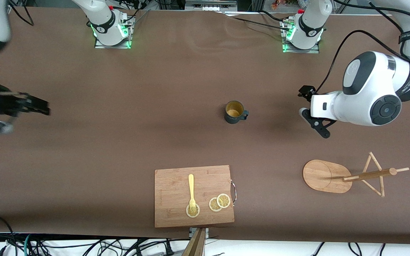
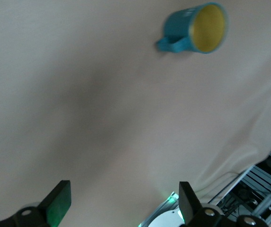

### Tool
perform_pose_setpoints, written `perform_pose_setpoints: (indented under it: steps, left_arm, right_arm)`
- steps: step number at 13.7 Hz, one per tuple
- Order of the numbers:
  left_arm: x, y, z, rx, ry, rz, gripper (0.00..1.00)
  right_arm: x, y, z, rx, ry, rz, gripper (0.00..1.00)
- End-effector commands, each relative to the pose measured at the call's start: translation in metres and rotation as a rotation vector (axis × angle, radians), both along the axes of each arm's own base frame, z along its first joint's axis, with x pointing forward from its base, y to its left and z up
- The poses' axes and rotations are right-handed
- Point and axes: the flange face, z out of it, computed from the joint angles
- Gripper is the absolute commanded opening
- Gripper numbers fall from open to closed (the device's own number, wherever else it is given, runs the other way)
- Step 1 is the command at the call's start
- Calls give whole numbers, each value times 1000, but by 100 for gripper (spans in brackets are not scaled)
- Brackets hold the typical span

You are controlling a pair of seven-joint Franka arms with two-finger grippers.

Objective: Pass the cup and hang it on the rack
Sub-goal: 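Release the mug while the left gripper reaches toward its handle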

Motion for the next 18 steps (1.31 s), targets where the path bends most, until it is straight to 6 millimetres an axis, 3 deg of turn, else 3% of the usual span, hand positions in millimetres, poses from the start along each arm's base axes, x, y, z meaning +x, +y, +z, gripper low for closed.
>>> perform_pose_setpoints:
  steps: [1, 2, 4, 7, 9, 13, 17, 18]
  left_arm:
    - [-19, 9, -28, -249, -69, -121, 100]
    - [-27, 7, -39, -296, -120, -142, 100]
    - [-43, -28, -67, -382, -239, -331, 100]
    - [-78, -54, -75, -421, -388, -395, 100]
    - [-93, -59, -95, -449, -501, -465, 100]
    - [-101, -52, -135, -637, -654, -442, 100]
    - [-112, -55, -210, -821, -832, -420, 100]
    - [-114, -57, -216, -837, -865, -411, 100]
  right_arm:
    - [-30, -26, 31, -14, -39, -35, 100]
    - [-36, -32, 30, -16, -25, -45, 100]
    - [-54, -53, 30, -22, -3, -86, 100]
    - [-60, -57, 36, -33, -7, -51, 100]
    - [-67, -68, 35, -24, 31, 78, 100]
    - [-65, -73, 27, -10, 63, 55, 100]
    - [-74, -65, 26, -15, 96, -61, 100]
    - [-74, -62, 26, -14, 96, -56, 100]
